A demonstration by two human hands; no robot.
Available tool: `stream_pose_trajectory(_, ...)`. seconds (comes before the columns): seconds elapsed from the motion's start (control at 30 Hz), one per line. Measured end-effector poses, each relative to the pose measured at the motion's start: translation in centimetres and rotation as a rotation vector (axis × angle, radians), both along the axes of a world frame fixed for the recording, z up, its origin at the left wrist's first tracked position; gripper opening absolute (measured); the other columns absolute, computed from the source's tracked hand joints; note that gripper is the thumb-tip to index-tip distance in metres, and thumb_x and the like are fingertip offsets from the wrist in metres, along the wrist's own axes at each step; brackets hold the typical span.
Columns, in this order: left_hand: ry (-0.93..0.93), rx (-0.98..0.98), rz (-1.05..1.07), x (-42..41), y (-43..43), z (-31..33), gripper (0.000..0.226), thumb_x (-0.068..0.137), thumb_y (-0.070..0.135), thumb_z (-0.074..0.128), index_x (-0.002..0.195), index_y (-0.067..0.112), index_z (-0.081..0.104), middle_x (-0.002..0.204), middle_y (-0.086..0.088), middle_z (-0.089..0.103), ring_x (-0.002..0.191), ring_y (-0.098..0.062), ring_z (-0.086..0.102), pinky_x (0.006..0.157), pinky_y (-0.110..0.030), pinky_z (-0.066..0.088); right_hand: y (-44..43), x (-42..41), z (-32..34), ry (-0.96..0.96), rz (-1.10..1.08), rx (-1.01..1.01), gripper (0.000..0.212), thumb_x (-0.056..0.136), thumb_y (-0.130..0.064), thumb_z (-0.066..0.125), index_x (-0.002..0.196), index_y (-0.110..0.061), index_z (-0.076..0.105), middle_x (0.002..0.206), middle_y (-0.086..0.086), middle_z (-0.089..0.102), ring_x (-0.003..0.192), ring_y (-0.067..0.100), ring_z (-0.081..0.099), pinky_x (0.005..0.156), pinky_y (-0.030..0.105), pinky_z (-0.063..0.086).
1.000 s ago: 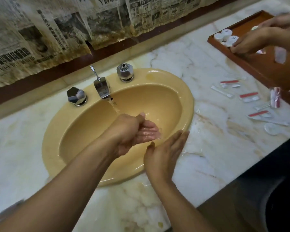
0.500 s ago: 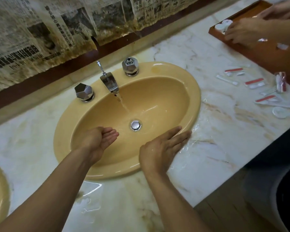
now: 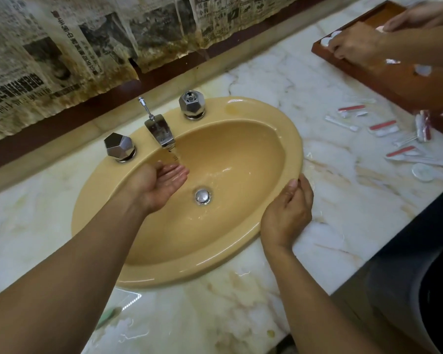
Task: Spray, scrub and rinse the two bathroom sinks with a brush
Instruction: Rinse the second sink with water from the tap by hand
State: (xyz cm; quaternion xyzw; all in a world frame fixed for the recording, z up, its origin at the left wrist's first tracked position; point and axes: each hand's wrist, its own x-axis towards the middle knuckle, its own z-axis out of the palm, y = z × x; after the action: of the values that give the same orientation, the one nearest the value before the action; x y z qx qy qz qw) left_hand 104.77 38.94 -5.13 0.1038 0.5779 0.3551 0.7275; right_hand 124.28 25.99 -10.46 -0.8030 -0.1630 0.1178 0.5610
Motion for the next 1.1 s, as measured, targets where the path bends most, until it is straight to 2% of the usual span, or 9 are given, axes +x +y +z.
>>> stream_pose_trajectory(0.13, -0.046, -0.038, 0.009, 2.3, 3.1, -1.2, 0.027, 0.106, 0.006, 0.037, 0.105, -0.003, 0.062, 0.121, -0.023, 0.068, 0.11, -0.036, 0.068, 0.079, -0.042, 0.059, -1.7, -0.3, -0.3, -0.094, 0.162, -0.056, 0.043, 0.107, -0.018, 0.046, 0.148, -0.007, 0.045, 0.156, 0.005, 0.042, 0.143, 0.02, 0.041, 0.112, 0.016, 0.033)
stream_pose_trajectory(0.27, -0.16, -0.097, 0.085, 3.6, 4.4, -2.7, 0.033, 0.111, 0.018, 0.038, 0.102, 0.003, 0.067, 0.095, -0.015, 0.072, 0.093, -0.026, 0.071, 0.071, -0.039, 0.061, -2.5, -2.9, -0.8, -0.25, 0.334, -0.37, 0.089, 0.095, -0.031, 0.064, 0.16, 0.002, 0.013, 0.17, 0.013, 0.005, 0.157, 0.027, 0.011, 0.124, 0.035, 0.021)
stream_pose_trajectory(0.37, -0.207, -0.142, 0.115, 4.5, 3.6, -2.4, 0.032, 0.108, 0.016, 0.042, 0.097, 0.004, 0.07, 0.084, -0.01, 0.071, 0.082, -0.02, 0.07, 0.071, -0.034, 0.06, -2.0, -3.4, -0.5, -0.316, 0.352, -0.493, 0.102, 0.084, -0.027, 0.068, 0.158, 0.01, 0.009, 0.168, 0.025, 0.001, 0.156, 0.037, 0.008, 0.124, 0.048, 0.028)
stream_pose_trajectory(0.57, -0.093, -0.05, -0.363, 8.0, -2.7, 4.2, 0.037, 0.109, 0.014, 0.038, 0.108, -0.009, 0.067, 0.104, -0.025, 0.074, 0.092, -0.033, 0.076, 0.085, -0.04, 0.061, -1.8, -3.1, -0.4, -0.33, 0.401, -0.572, 0.107, 0.076, -0.019, 0.066, 0.156, 0.013, 0.004, 0.165, 0.031, -0.005, 0.156, 0.042, 0.004, 0.123, 0.049, 0.027)
stream_pose_trajectory(0.67, 0.053, 0.008, -0.452, 7.2, -5.4, 5.4, 0.042, 0.111, 0.019, 0.037, 0.112, -0.011, 0.066, 0.112, -0.028, 0.073, 0.103, -0.037, 0.074, 0.086, -0.039, 0.061, -1.0, -2.8, 0.0, -0.277, 0.429, -0.611, 0.107, 0.077, -0.019, 0.063, 0.159, 0.007, 0.0, 0.165, 0.029, -0.013, 0.156, 0.039, -0.005, 0.126, 0.046, 0.019)
stream_pose_trajectory(0.83, 0.155, 0.015, -0.199, 2.1, -3.6, 3.5, 0.038, 0.111, 0.015, 0.035, 0.106, -0.01, 0.063, 0.117, -0.029, 0.071, 0.104, -0.035, 0.073, 0.086, -0.039, 0.061, 0.3, -2.8, 0.3, -0.239, 0.333, -0.576, 0.098, 0.075, -0.009, 0.055, 0.16, 0.004, 0.007, 0.166, 0.03, -0.002, 0.156, 0.042, 0.005, 0.126, 0.046, 0.023)
stream_pose_trajectory(0.9, 0.176, -0.02, -0.076, 0.0, -1.8, 1.7, 0.033, 0.109, 0.011, 0.035, 0.103, -0.008, 0.061, 0.125, -0.027, 0.067, 0.104, -0.034, 0.07, 0.095, -0.041, 0.059, -0.3, -2.9, 0.0, -0.302, 0.332, -0.572, 0.093, 0.075, -0.006, 0.048, 0.158, 0.009, 0.009, 0.166, 0.031, -0.003, 0.156, 0.041, 0.002, 0.128, 0.041, 0.012)
stream_pose_trajectory(1.03, 0.09, -0.073, 0.058, -1.2, 2.0, -0.2, 0.029, 0.109, 0.01, 0.036, 0.11, -0.006, 0.06, 0.133, -0.022, 0.063, 0.114, -0.035, 0.062, 0.098, -0.039, 0.051, -2.7, -4.5, -0.4, -0.375, 0.392, -0.562, 0.098, 0.076, -0.023, 0.053, 0.154, 0.017, 0.009, 0.164, 0.035, -0.005, 0.156, 0.042, -0.001, 0.125, 0.05, 0.022)
stream_pose_trajectory(1.1, 0.047, -0.072, 0.06, 0.0, 3.5, -0.5, 0.028, 0.108, 0.009, 0.038, 0.106, -0.005, 0.063, 0.12, -0.02, 0.068, 0.113, -0.032, 0.064, 0.098, -0.038, 0.052, -3.7, -5.8, -0.1, -0.372, 0.438, -0.584, 0.106, 0.077, -0.037, 0.056, 0.154, 0.016, 0.008, 0.164, 0.035, -0.008, 0.156, 0.044, -0.003, 0.124, 0.052, 0.023)
